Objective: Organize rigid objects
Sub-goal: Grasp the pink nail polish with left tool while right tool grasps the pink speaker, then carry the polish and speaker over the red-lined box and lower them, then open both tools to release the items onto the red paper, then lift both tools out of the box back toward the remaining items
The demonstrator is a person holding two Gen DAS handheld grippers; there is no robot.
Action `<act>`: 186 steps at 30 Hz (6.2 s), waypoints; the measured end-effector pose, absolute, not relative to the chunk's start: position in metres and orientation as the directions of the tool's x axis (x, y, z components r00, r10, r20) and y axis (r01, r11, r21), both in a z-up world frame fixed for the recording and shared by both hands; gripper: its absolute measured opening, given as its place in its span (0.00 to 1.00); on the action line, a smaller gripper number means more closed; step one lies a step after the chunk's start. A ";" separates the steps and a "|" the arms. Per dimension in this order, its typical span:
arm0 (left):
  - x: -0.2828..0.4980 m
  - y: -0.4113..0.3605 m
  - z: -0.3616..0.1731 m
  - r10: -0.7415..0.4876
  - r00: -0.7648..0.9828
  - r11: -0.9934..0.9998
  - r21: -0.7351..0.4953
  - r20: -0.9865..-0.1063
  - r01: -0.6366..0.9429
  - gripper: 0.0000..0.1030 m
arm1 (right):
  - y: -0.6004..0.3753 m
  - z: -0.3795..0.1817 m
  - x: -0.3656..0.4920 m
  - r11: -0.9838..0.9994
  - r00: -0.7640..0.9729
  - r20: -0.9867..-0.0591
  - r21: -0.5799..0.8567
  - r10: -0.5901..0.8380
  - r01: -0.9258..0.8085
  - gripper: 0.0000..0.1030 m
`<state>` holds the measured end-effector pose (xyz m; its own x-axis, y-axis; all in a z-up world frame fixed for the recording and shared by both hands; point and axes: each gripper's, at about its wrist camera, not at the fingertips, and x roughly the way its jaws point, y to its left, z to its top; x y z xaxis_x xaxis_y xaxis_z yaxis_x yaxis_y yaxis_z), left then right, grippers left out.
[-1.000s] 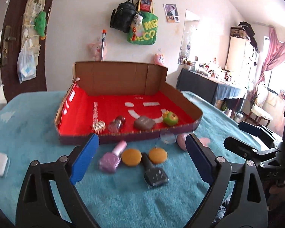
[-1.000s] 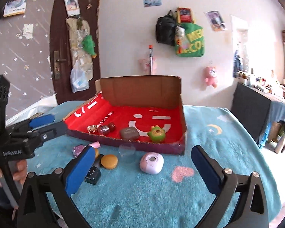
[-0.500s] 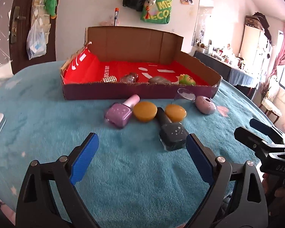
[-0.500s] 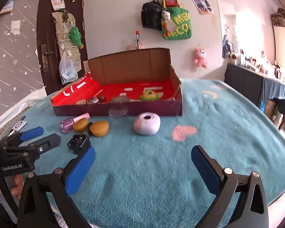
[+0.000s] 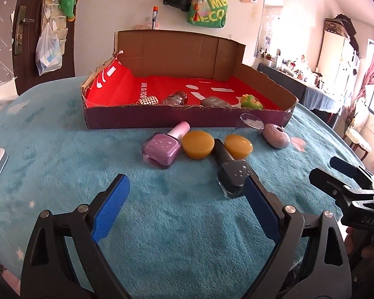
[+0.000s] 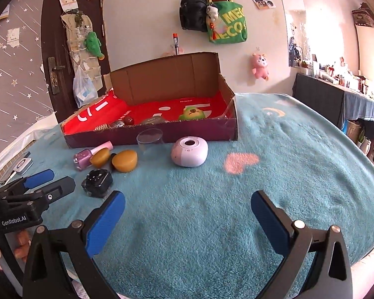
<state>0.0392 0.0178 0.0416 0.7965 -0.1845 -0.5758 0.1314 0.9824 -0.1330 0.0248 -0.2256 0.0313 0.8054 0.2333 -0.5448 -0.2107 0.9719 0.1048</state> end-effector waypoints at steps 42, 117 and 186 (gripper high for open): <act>0.134 0.037 0.038 -0.234 0.626 0.965 -0.100 -0.744 0.242 0.38 | -0.209 0.029 0.143 0.969 0.613 -0.761 0.083 0.213 -0.235 0.59; 0.290 0.037 0.051 -0.167 0.534 0.971 -0.044 -0.829 0.236 0.38 | -0.139 0.044 0.302 0.916 0.422 -0.884 0.019 0.203 -0.401 0.52; 0.062 0.025 0.131 -0.164 0.890 0.986 -0.070 -0.425 0.149 0.91 | -0.205 0.162 0.060 0.944 0.840 -0.455 0.001 0.295 -0.331 1.00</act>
<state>0.0625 0.0254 0.1314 0.8900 -0.1644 -0.4252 0.1490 0.9864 -0.0695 0.0598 -0.2050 0.1622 0.8399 0.2951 -0.4554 -0.3309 0.9436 0.0011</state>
